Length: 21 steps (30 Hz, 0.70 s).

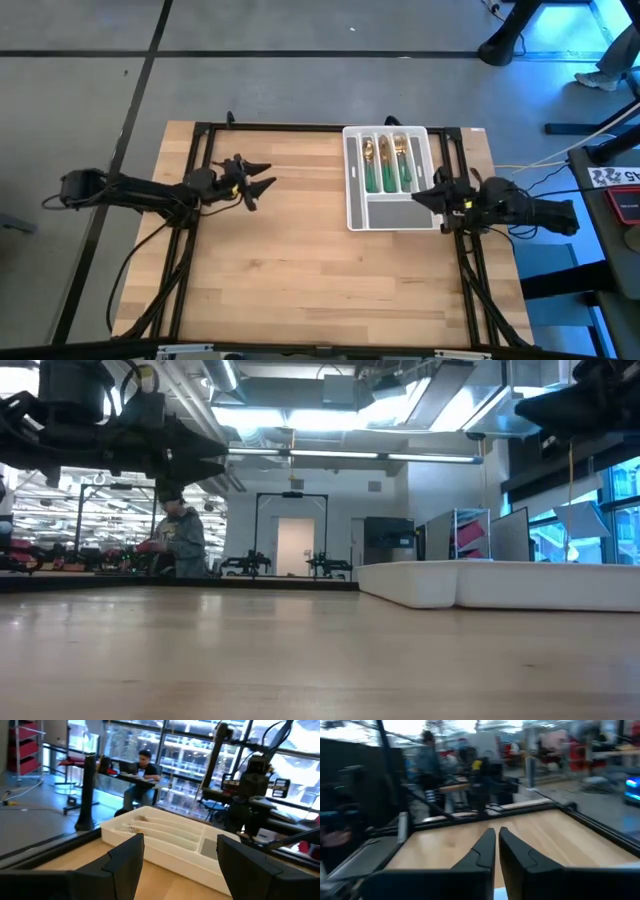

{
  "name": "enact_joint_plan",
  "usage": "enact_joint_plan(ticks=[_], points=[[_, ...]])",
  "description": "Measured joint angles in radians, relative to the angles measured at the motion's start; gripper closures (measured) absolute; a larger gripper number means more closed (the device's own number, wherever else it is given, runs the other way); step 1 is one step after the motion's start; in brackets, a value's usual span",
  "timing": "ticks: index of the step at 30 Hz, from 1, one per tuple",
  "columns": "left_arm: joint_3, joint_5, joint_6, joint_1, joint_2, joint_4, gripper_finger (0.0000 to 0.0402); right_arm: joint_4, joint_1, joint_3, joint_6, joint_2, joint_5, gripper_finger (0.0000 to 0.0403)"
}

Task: Sort silverware
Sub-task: Return to Home Position

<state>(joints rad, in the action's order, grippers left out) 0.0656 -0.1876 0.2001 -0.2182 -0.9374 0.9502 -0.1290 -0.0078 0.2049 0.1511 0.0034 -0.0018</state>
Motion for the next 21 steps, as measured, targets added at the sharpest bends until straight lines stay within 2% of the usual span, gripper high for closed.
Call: enact_joint_plan(ticks=[3,6,8,13,21], points=[[-0.012,0.076,-0.003,-0.052,0.082,-0.061,0.0166,0.096,0.001,-0.023,-0.027,0.021,-0.074,0.0375],[-0.036,0.095,-0.023,-0.092,0.171,-0.147,0.0166,0.051,0.001,-0.067,-0.009,0.006,-0.080,0.0385],[-0.056,0.121,-0.064,-0.109,0.228,-0.204,0.0167,0.085,0.002,-0.089,-0.013,-0.001,-0.107,0.0395],[-0.056,0.274,-0.186,-0.102,0.330,-0.299,0.0167,0.160,0.001,-0.161,-0.029,0.000,-0.167,0.0395],[-0.056,0.278,-0.199,-0.119,0.530,-0.457,0.0167,0.180,0.001,-0.193,-0.055,-0.001,-0.219,0.0398]])
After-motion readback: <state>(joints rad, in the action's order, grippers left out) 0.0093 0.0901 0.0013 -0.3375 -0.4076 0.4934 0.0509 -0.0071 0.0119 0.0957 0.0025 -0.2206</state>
